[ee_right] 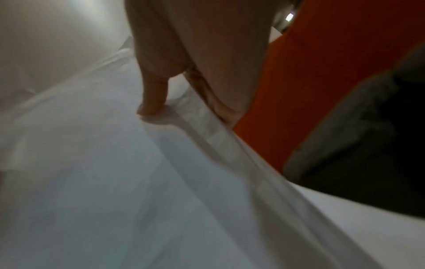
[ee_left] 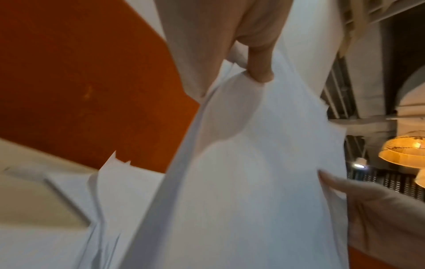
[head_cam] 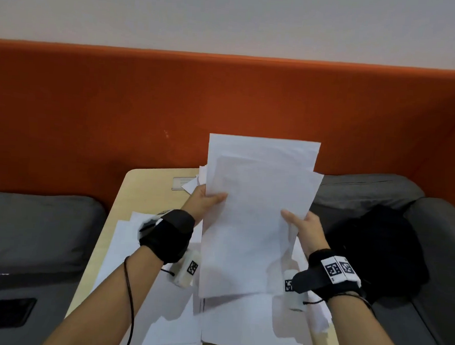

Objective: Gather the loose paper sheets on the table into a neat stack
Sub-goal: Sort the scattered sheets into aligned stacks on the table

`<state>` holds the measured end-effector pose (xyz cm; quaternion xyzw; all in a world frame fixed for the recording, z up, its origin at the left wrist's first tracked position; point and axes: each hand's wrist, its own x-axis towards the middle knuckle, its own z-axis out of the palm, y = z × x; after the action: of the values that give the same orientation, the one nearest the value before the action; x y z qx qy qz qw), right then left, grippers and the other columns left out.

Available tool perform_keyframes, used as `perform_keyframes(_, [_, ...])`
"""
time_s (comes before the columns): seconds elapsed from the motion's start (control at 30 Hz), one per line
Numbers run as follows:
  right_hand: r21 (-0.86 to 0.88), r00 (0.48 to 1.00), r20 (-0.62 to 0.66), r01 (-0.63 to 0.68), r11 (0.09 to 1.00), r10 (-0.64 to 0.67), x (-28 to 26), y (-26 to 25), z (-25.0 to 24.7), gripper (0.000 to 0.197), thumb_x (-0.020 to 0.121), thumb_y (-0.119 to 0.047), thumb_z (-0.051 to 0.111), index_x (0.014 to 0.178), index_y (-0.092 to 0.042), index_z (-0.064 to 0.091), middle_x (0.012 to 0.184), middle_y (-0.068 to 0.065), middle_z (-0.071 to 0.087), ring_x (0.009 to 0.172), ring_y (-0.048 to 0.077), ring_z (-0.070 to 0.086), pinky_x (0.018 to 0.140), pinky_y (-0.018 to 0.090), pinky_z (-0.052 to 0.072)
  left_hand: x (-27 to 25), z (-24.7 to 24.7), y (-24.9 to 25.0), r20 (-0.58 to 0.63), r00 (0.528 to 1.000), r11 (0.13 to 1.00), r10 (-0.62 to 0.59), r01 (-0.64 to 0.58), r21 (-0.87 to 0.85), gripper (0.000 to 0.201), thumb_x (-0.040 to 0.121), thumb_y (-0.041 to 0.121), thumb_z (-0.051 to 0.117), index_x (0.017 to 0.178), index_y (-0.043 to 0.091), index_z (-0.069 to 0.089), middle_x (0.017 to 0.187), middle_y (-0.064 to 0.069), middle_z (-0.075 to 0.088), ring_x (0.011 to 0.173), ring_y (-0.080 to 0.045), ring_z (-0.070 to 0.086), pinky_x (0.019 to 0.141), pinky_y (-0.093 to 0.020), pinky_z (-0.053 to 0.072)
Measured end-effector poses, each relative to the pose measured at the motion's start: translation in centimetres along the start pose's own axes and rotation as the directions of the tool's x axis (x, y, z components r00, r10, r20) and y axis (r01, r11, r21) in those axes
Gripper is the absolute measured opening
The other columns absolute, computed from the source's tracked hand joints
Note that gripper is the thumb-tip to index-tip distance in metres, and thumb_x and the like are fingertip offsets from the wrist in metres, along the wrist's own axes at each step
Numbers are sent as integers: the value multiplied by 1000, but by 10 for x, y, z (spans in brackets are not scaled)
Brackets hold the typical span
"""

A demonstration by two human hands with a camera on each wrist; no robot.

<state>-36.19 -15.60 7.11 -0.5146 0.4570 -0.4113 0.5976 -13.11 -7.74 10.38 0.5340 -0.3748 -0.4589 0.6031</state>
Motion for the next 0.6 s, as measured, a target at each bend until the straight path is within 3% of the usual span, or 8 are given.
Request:
perform_keyframes(0.1, [19,988,-41,150,989,-149,0,-27,6,8,84,-5,65,90,-9,69,88,3,73,84,20,69,80,33,54,7,9,16,-99,988,992,120,-116,44,25,91,-3,50,114,4,58,80,10,71,66,4,66,67,-14,54])
perform_keyframes(0.17, [24,978,-51,204,979,-202,-1,-37,11,6,86,-5,63,88,-9,67,74,-8,73,71,6,68,67,21,54,9,16,23,-133,973,981,187,-178,76,25,93,2,50,116,1,58,100,-2,66,71,7,64,76,-16,52])
perform_keyframes(0.23, [20,970,-54,239,971,-238,-2,-43,15,8,87,-5,62,87,-11,66,73,-9,72,68,1,67,63,16,53,9,21,27,-139,962,971,236,-228,70,24,93,2,50,115,6,57,108,-4,61,75,9,64,81,-17,51])
perform_keyframes(0.37, [55,958,-52,286,957,-283,-4,-49,15,10,86,-6,63,90,-14,64,89,-2,68,74,2,67,67,17,53,7,23,32,-101,960,964,260,-251,92,19,92,2,51,108,10,58,100,-2,64,74,7,64,79,-22,51])
perform_keyframes(0.5, [57,950,-44,311,949,-309,-8,-55,14,12,85,-8,64,88,-19,64,89,-3,68,74,1,67,65,16,53,5,22,32,-111,963,966,244,-232,115,12,90,4,55,97,13,59,87,5,64,67,7,64,69,-16,52])
perform_keyframes(0.6, [55,945,-48,326,944,-324,-8,-61,16,11,85,-8,64,86,-19,65,87,-4,68,72,0,67,67,20,53,4,24,35,-116,958,960,262,-246,135,11,89,3,56,97,9,60,85,6,64,65,8,63,66,-13,51])
